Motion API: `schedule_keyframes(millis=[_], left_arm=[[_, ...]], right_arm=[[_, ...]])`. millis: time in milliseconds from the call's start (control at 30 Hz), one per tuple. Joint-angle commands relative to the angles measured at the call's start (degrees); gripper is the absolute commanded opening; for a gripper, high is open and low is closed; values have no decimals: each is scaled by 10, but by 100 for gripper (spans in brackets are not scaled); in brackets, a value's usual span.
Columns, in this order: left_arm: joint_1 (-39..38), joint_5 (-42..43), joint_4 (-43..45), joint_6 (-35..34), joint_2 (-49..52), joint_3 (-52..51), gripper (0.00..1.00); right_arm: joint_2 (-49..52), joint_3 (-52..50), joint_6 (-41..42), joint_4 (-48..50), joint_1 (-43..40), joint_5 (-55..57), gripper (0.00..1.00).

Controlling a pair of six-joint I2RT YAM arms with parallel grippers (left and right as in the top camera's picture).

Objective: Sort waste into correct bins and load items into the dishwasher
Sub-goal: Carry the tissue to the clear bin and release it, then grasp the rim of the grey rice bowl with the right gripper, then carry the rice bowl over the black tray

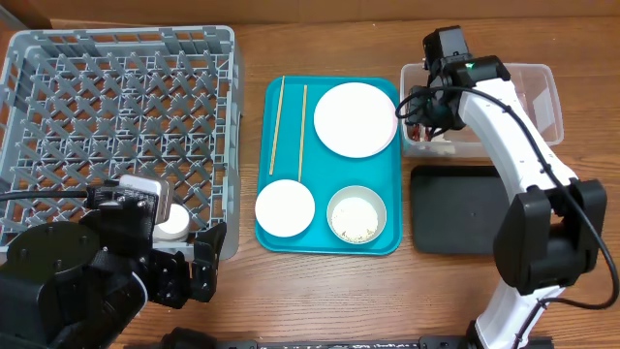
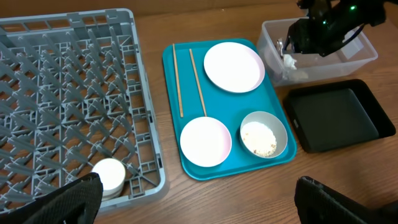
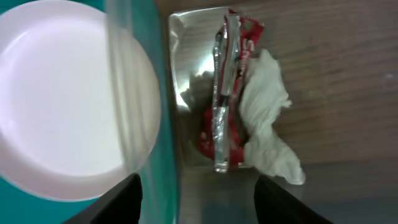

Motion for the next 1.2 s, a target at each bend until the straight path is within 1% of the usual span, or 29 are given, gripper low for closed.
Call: schedule_keyframes(millis=[0, 133, 233, 333, 467, 533, 600, 733, 800, 967, 1100, 1167], left_arm=[[-3, -8, 1, -4, -1, 0, 100], [-3, -8, 1, -4, -1, 0, 100], [-3, -8, 1, -4, -1, 0, 100], [-3, -8, 1, -4, -1, 0, 100], [-3, -8, 1, -4, -1, 0, 100], [-3, -8, 1, -4, -1, 0, 100], [-3, -8, 1, -4, -1, 0, 100], [-3, -8, 1, -4, -1, 0, 100], [-3, -8, 1, -4, -1, 0, 100], [-3, -8, 1, -4, -1, 0, 100], [-3, -8, 1, -4, -1, 0, 100], [-3, -8, 1, -4, -1, 0, 100]], right_arm=[[-83, 9, -3, -8, 24, -40, 60], [-126, 9, 0, -61, 63, -93, 61], [-131, 4, 5, -131, 110, -92, 61], [-131, -38, 52, -158, 151, -76, 61], [-131, -116, 96, -134, 184, -36, 61], [-131, -164, 109, -101, 187, -38, 61], [-131, -208, 112, -67, 187, -38, 60], [-131, -274, 111, 0, 185, -38, 56], [-131, -286, 111, 15, 185, -38, 54], [-138, -287, 103, 14, 188, -38, 51], [-167, -287, 101, 8, 192, -38, 51], [-188, -287, 81, 6, 203, -43, 51]])
